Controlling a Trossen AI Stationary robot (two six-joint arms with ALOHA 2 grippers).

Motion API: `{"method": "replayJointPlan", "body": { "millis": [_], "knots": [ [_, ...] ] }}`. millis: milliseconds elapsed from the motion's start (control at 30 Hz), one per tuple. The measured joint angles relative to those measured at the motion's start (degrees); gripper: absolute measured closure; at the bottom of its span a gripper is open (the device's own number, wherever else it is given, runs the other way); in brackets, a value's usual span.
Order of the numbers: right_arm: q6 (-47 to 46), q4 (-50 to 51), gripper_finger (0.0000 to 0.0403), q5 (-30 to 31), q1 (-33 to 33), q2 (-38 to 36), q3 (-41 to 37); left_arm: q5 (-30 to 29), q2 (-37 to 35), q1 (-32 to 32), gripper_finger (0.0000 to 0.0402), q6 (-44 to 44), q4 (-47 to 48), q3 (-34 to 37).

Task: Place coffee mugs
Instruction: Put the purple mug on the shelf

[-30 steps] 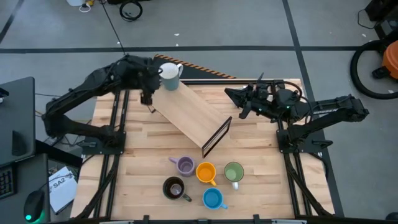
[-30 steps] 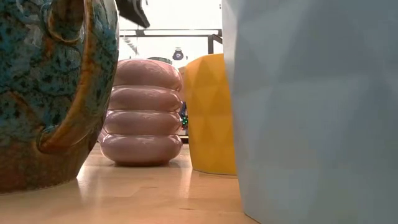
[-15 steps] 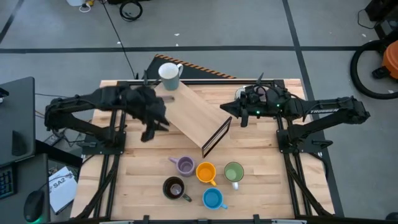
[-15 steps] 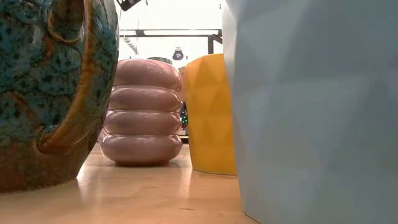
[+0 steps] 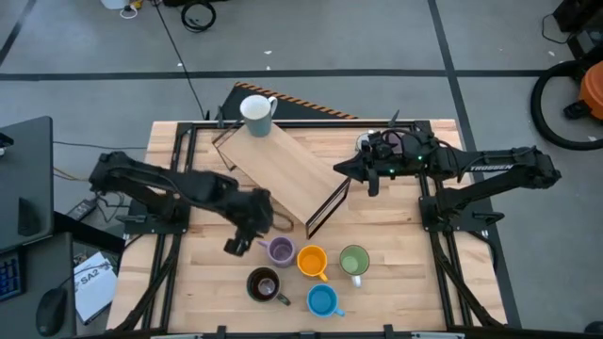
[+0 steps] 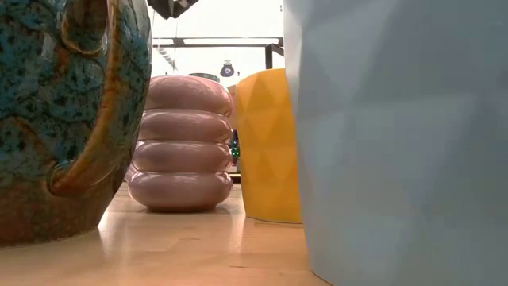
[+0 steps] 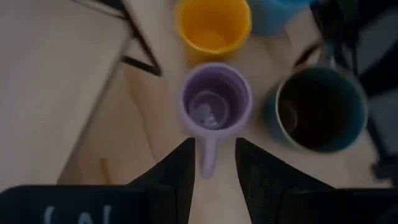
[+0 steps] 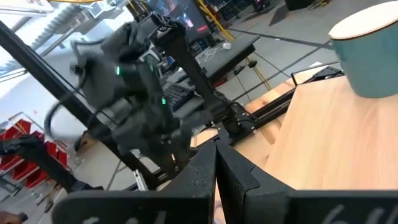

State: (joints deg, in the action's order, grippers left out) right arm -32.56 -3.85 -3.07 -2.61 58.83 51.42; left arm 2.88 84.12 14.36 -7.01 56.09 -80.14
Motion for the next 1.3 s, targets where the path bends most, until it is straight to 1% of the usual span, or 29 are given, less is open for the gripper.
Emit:
{"method": "replayJointPlan", "body": {
  "millis": [200,467,533,633,733,867,1067,1200,1300],
  "knots": [
    [-1.1,0.04,0.0386,0.09,1.7,0.0,0.0,-4.76,5.8,3.5,0.0281,-11.87,-0.25,-0.02],
    [-2.44,0.1,0.0386,5.13,4.26,0.0,0.0,-3.11,11.46,5.17,0.0281,-22.79,-2.31,0.0],
    [-3.11,0.1,0.0386,6.42,4.68,0.0,0.0,-2.88,11.62,5.15,0.0281,-25.4,-3.01,-0.02],
    [-3.68,0.1,0.0386,7.99,5.14,0.0,0.0,-0.82,11.61,5.13,0.0281,-28.39,-3.28,-0.02],
    [-3.73,0.08,0.0386,9.73,5.58,0.0,0.0,-0.52,11.62,5.01,0.0281,-32.04,-3.02,-0.02],
    [-3.73,-0.05,0.0386,12.33,5.99,0.0,-0.02,0.0,11.62,3.99,0.0281,-34.5,-3.1,-0.02],
    [-3.75,-0.4,0.0386,12.61,5.99,0.04,-0.02,1.29,11.64,3.05,0.0281,-37.21,-3.14,-0.02],
    [-3.73,-0.4,0.0386,12.61,5.99,0.04,-0.02,3.21,13.3,3.6,0.0281,-38.14,-3.18,-0.07],
    [-3.49,-0.52,0.0386,12.61,5.99,0.04,-0.02,1.44,14.62,3.91,0.0281,-39.98,-4.93,-0.07]
  ]
}}
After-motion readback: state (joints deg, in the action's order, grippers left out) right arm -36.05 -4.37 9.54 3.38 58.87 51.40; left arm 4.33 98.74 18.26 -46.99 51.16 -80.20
